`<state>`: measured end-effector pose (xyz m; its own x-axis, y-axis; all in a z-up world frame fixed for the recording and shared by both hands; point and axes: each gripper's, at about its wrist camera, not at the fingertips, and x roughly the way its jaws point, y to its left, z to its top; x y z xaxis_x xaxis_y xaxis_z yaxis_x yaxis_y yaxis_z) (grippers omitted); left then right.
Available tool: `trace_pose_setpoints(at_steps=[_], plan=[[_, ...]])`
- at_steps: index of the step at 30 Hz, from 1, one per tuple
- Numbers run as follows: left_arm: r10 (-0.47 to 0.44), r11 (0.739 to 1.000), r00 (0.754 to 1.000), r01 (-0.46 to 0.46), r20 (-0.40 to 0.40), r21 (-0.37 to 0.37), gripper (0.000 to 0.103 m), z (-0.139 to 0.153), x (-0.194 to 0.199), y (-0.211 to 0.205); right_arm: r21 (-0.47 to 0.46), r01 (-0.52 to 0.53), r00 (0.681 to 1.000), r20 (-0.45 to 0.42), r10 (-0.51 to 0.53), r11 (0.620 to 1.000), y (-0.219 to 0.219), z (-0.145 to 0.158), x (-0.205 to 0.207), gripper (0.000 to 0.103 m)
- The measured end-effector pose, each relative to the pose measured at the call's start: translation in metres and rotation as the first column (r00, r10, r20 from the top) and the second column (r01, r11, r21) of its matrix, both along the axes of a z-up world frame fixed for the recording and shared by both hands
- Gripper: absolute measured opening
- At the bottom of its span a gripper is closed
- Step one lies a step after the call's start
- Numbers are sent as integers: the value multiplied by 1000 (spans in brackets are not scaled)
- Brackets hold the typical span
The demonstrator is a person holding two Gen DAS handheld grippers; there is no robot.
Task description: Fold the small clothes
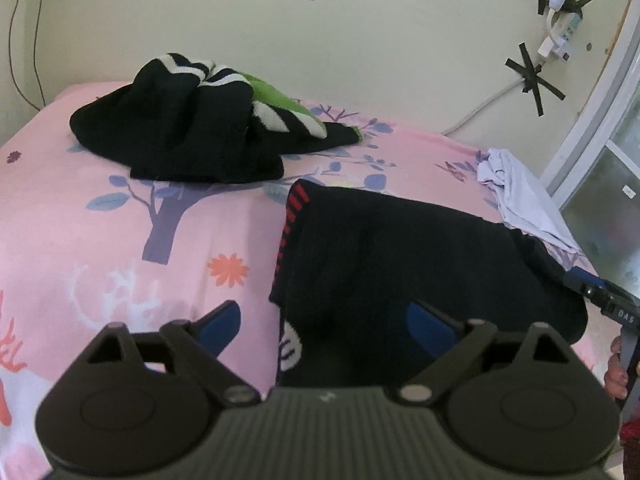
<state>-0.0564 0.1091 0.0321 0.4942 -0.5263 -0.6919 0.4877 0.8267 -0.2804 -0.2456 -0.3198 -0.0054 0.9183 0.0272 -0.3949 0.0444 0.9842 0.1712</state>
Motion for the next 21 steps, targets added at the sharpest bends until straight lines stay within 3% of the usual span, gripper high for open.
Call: trace_pose_setpoints(at_steps=[1,2,3,4,5,6,9,12,17,18,19,20,21], plan=[[1,1000,1000,-1,-2,12,81,-2,1,-2,-9,-1,1000,-9,1,1000,1,-1,2,49],[2,1000,1000,-1,-8,29,75,-5,3,-7,-10,-7,1000,-31,6,1000,2,-3,4,25],[-1,999,1000,2,-17,42,55,-8,4,-10,-2,-6,999,-51,6,1000,2,-5,6,4],[-7,999,999,9,-32,53,27,-11,6,-13,8,3,998,-61,-2,1000,1,-6,6,4],[-7,998,998,10,-55,65,14,-14,8,-15,27,15,998,-56,-14,1000,-1,-5,4,3],[-10,998,997,15,-74,61,11,-15,9,-14,62,28,999,-45,-25,998,-5,-1,-1,3],[-30,999,993,31,-112,11,11,-5,4,2,187,27,1000,-9,-26,982,-21,14,-22,2],[-43,999,985,39,-166,-29,11,1,-2,22,221,34,999,-31,-28,975,-25,17,-43,2],[0,1000,976,6,-218,27,19,-28,6,21,240,125,981,-177,-84,963,-28,-26,-36,7],[-1,1000,978,5,-207,21,22,-26,6,21,233,131,982,-163,-94,964,-28,-29,-37,17],[10,999,983,-4,-185,34,35,-22,5,21,223,134,983,-152,-101,966,-27,-26,-39,32],[26,999,990,-20,-142,44,43,-14,3,23,205,141,985,-130,-116,969,-27,-20,-43,56],[39,999,996,-36,-81,40,54,-5,-1,26,170,149,988,-74,-138,974,-26,-12,-51,57]])
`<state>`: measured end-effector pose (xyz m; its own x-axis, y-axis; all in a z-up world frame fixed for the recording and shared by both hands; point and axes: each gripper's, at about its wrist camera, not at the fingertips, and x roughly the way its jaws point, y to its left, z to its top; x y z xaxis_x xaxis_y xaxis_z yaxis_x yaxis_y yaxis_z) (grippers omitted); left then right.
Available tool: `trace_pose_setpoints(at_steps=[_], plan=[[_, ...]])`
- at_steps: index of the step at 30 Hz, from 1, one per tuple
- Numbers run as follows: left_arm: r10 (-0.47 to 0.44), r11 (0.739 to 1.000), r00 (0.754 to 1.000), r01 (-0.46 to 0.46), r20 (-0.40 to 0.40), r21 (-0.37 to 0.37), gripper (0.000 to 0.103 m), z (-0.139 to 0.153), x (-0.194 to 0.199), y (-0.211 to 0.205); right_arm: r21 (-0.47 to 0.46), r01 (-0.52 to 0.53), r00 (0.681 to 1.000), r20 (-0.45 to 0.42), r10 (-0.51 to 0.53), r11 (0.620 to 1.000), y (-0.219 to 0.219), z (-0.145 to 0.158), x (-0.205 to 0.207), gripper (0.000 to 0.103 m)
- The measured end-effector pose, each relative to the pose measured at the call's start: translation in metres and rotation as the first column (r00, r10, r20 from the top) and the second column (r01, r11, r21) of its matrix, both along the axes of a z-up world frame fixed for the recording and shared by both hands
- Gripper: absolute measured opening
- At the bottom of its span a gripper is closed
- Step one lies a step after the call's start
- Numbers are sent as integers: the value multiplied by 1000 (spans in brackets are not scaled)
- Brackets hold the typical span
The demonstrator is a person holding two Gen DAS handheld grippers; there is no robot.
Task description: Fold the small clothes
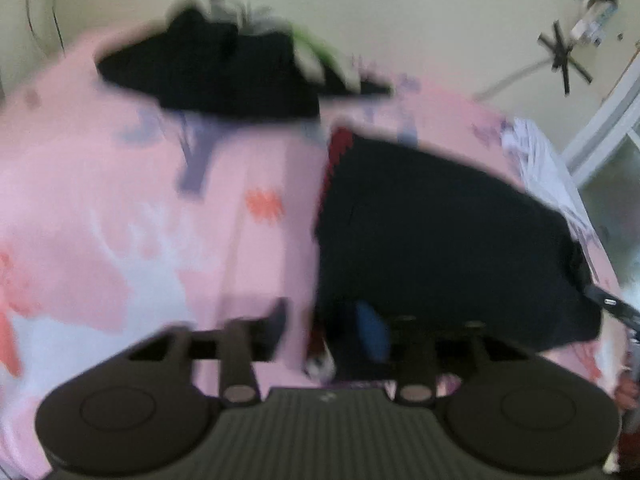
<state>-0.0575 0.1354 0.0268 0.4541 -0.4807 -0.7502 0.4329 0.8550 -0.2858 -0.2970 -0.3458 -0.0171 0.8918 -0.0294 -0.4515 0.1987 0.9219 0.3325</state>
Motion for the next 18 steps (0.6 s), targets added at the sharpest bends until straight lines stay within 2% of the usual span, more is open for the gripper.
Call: trace_pose_setpoints(at_steps=[3,5,7,8,10,11,13,14,15,16,17,18], plan=[[4,999,994,1,109,-45,55,24,-6,3,-91,-18,996,81,25,996,7,22,-10,57],[-25,995,991,37,131,-91,54,31,-6,-8,-139,-54,993,93,67,989,19,28,-4,57],[-73,991,988,87,133,-103,51,28,-3,-26,-166,-152,983,80,167,974,38,29,7,57],[-108,988,985,122,135,-100,51,24,-2,-39,-142,-205,973,73,217,968,45,27,14,55],[-155,983,976,167,151,-72,51,14,-2,-62,-24,-313,948,57,314,950,54,19,34,52],[-170,982,974,180,151,-56,51,8,-1,-73,19,-331,943,38,330,944,55,14,45,50],[-195,979,973,201,126,-36,51,-5,6,-89,9,-276,961,-8,276,961,52,1,65,43],[-193,980,975,196,112,-16,51,-13,6,-93,-15,-207,978,-26,207,978,44,-2,69,33],[-188,982,976,189,106,3,48,-17,9,-96,-17,-159,987,-14,158,987,34,-2,66,13],[-184,983,977,184,106,10,48,-20,10,-97,6,-129,992,8,129,992,23,0,59,12],[-183,983,978,184,105,-2,49,-20,10,-94,28,-62,997,40,61,998,10,4,46,22],[-178,983,979,181,103,-22,49,-19,9,-91,12,34,998,53,-35,999,0,8,30,62]])
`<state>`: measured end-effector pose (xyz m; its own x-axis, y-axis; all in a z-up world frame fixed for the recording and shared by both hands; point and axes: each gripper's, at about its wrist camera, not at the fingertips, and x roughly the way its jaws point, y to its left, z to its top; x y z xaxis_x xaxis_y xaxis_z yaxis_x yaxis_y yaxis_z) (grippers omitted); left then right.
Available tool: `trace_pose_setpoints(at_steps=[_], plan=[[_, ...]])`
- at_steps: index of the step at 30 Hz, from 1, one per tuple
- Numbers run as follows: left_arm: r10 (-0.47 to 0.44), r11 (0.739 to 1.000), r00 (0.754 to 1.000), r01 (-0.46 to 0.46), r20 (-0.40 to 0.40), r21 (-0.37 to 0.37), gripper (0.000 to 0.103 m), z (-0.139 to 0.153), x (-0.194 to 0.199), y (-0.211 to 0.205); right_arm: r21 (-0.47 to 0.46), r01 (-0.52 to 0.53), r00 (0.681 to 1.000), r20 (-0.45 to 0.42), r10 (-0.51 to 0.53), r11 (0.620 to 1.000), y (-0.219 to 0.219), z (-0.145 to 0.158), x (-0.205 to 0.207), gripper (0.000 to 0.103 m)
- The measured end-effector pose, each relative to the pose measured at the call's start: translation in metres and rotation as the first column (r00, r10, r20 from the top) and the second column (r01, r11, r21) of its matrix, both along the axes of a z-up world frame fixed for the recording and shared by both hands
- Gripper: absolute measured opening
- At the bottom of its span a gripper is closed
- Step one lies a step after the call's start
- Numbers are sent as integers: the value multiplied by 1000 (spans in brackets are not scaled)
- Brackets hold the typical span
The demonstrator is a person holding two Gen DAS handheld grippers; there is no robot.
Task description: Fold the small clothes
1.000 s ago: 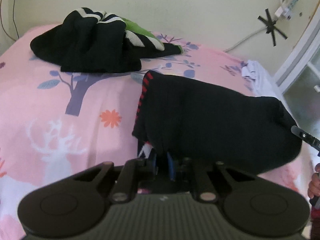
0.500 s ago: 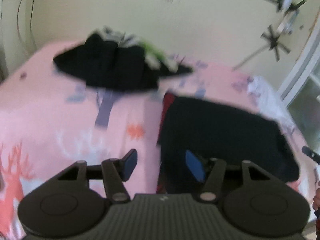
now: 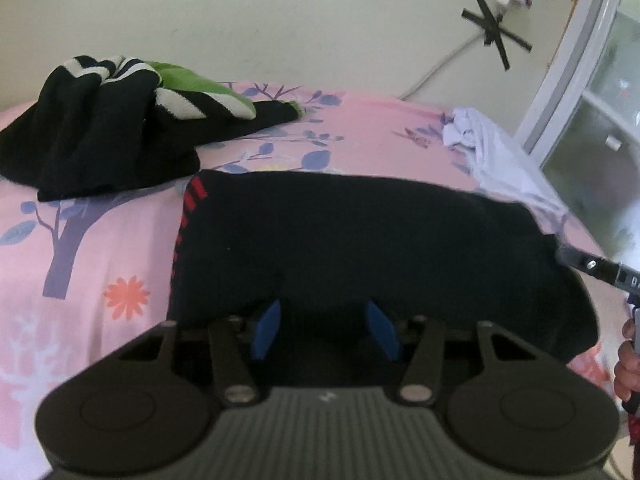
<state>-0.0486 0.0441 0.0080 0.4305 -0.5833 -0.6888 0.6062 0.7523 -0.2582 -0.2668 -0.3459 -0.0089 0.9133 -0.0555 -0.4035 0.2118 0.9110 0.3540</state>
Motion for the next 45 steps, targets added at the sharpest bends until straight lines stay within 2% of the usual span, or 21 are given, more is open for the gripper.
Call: trace_pose_setpoints(at_steps=[1,2,5,7,10,14,17,19,21,24,27,31,33,35,38,41,43,45], plan=[[3,1000,1000,-3,-1,-17,51,2,-1,4,-14,57,998,1,-57,998,-7,3,-12,69],[5,999,1000,-5,1,-35,51,5,-2,8,1,86,996,5,-86,996,-13,6,-24,66],[-27,995,1000,27,1,-93,51,12,-3,3,206,-2,1000,28,-4,979,-30,2,-40,69],[-69,989,998,68,-3,-134,51,15,-2,-8,252,-12,1000,-21,18,968,-31,-7,-36,69],[-125,976,992,118,-25,-186,49,13,2,-29,281,-13,995,-91,40,960,-26,-23,-18,69],[-208,950,972,175,-108,-257,45,0,8,-52,298,-91,991,-63,115,950,-12,-27,-1,71],[-214,963,969,187,-124,-194,33,-19,8,-68,227,-112,989,-68,131,967,11,-28,20,71],[-193,970,979,180,-70,-166,19,-22,5,-68,218,-112,988,-81,132,969,18,-25,26,65],[-180,973,980,165,-81,-163,15,-23,8,-65,247,-130,988,-54,147,960,21,-15,27,44],[-178,968,977,153,-116,-199,12,-28,16,-60,239,-219,976,44,214,946,32,19,29,39],[-183,961,975,150,-128,-231,11,-30,19,-55,182,-321,946,99,308,929,62,49,45,38],[-170,937,975,115,-143,-329,11,-23,24,-14,95,-450,893,71,445,888,121,66,82,37],[-103,927,988,55,-111,-372,11,-17,26,32,82,-510,860,39,508,856,149,63,103,36],[1,919,995,-40,-101,-392,12,-16,29,82,91,-564,824,-3,567,821,176,55,128,36],[151,897,980,-189,-126,-398,12,-20,29,142,93,-619,776,-81,626,780,214,34,163,36],[219,874,966,-256,-134,-413,12,-23,22,172,80,-654,737,-159,657,752,244,5,192,36],[223,862,965,-262,-139,-433,20,-23,21,178,66,-670,727,-143,672,739,248,5,193,44],[207,853,969,-245,-131,-460,29,-21,17,176,117,-723,670,-121,732,681,242,10,191,77]])
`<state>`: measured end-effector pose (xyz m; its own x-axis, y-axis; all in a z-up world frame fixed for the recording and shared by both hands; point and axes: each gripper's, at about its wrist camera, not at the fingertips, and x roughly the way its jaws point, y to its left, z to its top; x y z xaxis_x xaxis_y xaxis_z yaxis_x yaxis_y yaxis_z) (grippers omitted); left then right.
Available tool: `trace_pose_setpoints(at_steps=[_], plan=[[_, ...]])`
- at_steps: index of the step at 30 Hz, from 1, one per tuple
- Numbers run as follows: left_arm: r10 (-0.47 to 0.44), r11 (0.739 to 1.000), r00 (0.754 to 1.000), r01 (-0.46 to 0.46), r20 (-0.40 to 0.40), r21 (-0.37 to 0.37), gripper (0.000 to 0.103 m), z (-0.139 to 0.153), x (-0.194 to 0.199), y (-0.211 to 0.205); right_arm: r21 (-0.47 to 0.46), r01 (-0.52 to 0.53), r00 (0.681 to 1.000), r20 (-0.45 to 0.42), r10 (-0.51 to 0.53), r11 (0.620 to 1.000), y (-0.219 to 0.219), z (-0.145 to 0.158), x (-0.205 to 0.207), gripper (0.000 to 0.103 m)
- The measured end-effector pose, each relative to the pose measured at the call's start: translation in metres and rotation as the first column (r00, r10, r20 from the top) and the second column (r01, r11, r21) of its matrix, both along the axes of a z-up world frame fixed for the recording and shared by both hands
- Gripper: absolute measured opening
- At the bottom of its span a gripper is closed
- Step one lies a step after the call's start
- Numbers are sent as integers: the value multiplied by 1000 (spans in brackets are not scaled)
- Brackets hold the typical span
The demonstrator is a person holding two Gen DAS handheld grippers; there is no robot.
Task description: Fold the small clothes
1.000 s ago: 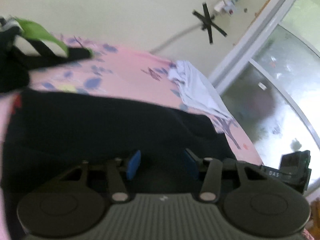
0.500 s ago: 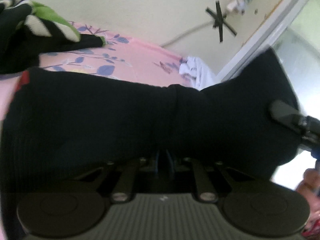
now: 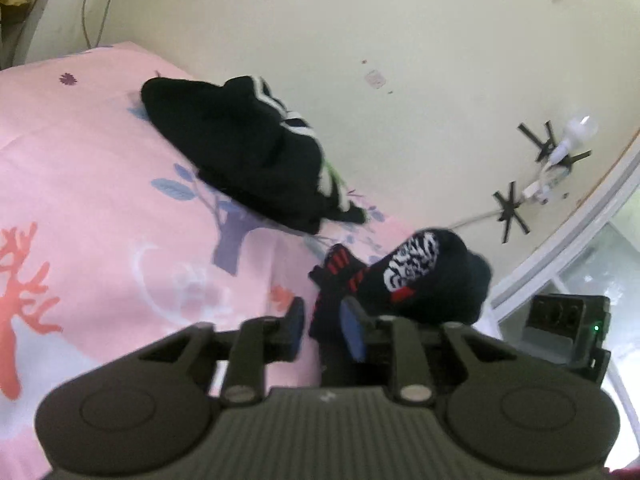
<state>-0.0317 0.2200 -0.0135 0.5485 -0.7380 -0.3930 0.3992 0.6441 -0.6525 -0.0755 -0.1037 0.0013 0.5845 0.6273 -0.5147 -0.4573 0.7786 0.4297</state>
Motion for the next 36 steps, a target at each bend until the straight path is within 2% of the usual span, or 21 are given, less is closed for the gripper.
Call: trace_pose_setpoints(at_steps=[2,5,8,10,13,16,20,21,24,28,31,32,34,36], plan=[[-25,1000,999,26,27,-9,33,2,-4,-7,33,-53,999,-6,54,998,-6,6,-6,82],[-67,998,996,68,50,-12,38,7,-8,-22,-13,-83,996,6,83,996,-10,14,-12,81],[-108,994,992,108,59,-6,40,7,-15,-40,11,-94,996,-6,94,996,-12,16,-11,79],[-112,994,991,113,67,-10,45,8,-17,-46,4,-106,994,-5,106,994,-18,21,-12,78],[-121,992,989,122,80,-8,45,14,-20,-51,-7,-138,990,33,138,990,-27,34,-25,78],[-117,993,987,117,109,9,46,23,-26,-52,-18,-146,983,106,147,989,-46,54,-46,76],[-130,991,977,122,167,60,54,35,-37,-62,2,-56,972,228,54,998,-82,81,-64,68],[-141,989,973,129,181,77,55,36,-39,-67,13,-26,969,246,22,1000,-89,86,-65,58],[-183,979,954,154,236,135,55,38,-49,-87,20,40,966,253,-44,999,-99,89,-55,46],[-231,967,923,183,309,179,55,41,-62,-107,2,33,974,223,-33,999,-91,79,-32,45],[-266,957,911,210,316,199,51,39,-62,-118,-12,11,979,206,-9,1000,-81,69,-8,45],[-264,954,916,202,303,222,50,36,-60,-121,-19,10,981,196,-6,1000,-77,66,1,45],[-245,947,935,173,257,271,38,28,-53,-124,-53,25,989,148,-16,998,-66,55,27,43],[-192,938,965,126,181,324,36,14,-41,-122,-113,54,993,113,-41,992,-58,43,54,44]])
